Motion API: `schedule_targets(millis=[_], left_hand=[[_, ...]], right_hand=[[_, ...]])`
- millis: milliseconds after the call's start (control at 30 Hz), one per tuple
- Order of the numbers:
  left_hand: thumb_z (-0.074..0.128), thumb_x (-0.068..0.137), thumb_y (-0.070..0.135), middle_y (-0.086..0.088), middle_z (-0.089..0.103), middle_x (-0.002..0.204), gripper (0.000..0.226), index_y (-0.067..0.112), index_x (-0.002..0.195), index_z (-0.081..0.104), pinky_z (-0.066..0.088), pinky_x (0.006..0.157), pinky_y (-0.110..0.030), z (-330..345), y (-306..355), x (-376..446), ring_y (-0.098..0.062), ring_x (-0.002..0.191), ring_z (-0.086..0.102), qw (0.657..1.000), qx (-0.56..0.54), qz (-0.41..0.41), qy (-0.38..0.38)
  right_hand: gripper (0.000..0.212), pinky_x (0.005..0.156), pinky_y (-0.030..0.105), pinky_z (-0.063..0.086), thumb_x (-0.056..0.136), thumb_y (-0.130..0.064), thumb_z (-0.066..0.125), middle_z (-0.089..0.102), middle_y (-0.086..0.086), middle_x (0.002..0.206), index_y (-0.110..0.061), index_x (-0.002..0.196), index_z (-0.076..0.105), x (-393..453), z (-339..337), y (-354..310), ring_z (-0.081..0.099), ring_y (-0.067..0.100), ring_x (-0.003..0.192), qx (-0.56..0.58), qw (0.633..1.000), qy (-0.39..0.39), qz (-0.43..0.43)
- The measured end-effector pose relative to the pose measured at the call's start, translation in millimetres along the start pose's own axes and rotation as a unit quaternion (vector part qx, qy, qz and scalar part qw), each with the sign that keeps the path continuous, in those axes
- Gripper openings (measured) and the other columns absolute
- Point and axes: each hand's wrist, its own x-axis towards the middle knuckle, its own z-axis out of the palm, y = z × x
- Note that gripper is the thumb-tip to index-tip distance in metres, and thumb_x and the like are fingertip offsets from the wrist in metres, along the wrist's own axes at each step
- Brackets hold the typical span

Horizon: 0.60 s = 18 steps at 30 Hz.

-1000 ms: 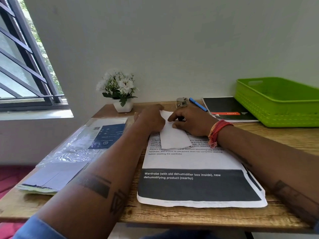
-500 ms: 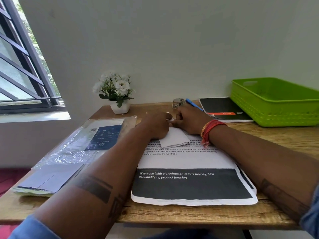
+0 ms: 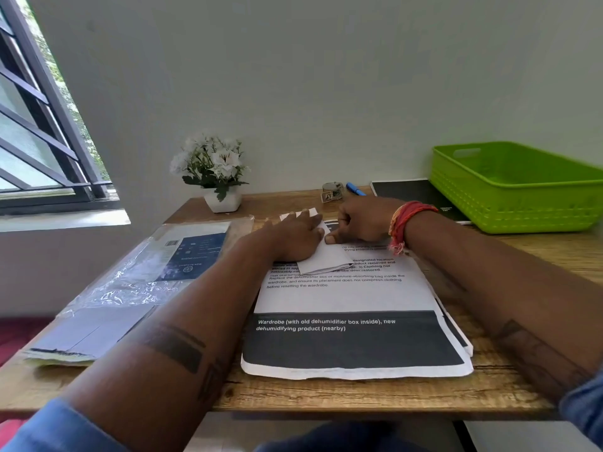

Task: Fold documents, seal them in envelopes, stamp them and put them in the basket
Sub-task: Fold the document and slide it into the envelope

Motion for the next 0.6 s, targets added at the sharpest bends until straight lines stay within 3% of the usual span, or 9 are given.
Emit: schedule_targets(millis=[133, 300, 500, 600], left_hand=[[0.017, 0.107, 0.048, 0.005, -0.003, 0.169, 0.056, 0.035, 0.160, 0.008, -0.004, 0.122, -0.056, -2, 1, 0, -0.021, 0.156, -0.004, 1.000, 0.025, -0.003, -0.012], [0.016, 0.107, 0.049, 0.004, -0.004, 0.169, 0.056, 0.034, 0.161, 0.007, -0.005, 0.122, -0.055, -2, 1, 0, -0.021, 0.156, -0.004, 0.999, 0.038, -0.001, -0.017], [0.016, 0.107, 0.050, 0.004, -0.005, 0.169, 0.057, 0.034, 0.161, 0.005, -0.006, 0.123, -0.054, -3, 0, 0, -0.021, 0.156, -0.005, 0.999, 0.039, -0.002, -0.023], [0.015, 0.107, 0.051, 0.006, -0.006, 0.169, 0.057, 0.035, 0.160, 0.005, -0.006, 0.122, -0.054, -2, -1, 1, -0.020, 0.156, -0.005, 0.999, 0.038, -0.002, -0.023]], right_hand=[[0.044, 0.059, 0.026, 0.037, 0.080, -0.064, 0.068, 0.053, -0.008, 0.060, -0.021, 0.071, 0.061, -3, -7, 7, 0.047, 0.010, 0.058, 0.006, 0.999, -0.048, 0.003], [0.046, 0.064, 0.030, 0.042, 0.074, -0.064, 0.073, 0.052, -0.013, 0.048, -0.022, 0.063, 0.059, -1, -13, 12, 0.048, 0.012, 0.058, 0.018, 0.995, -0.101, 0.006], [0.038, 0.068, 0.031, 0.044, 0.068, -0.060, 0.080, 0.062, -0.009, 0.064, -0.025, 0.071, 0.065, -3, -18, 11, 0.053, 0.013, 0.069, 0.028, 0.987, -0.156, 0.001], [0.054, 0.071, 0.030, 0.045, 0.061, -0.065, 0.078, 0.066, -0.001, 0.084, -0.021, 0.092, 0.070, -10, -22, 7, 0.055, 0.014, 0.077, 0.004, 0.984, -0.176, 0.003]])
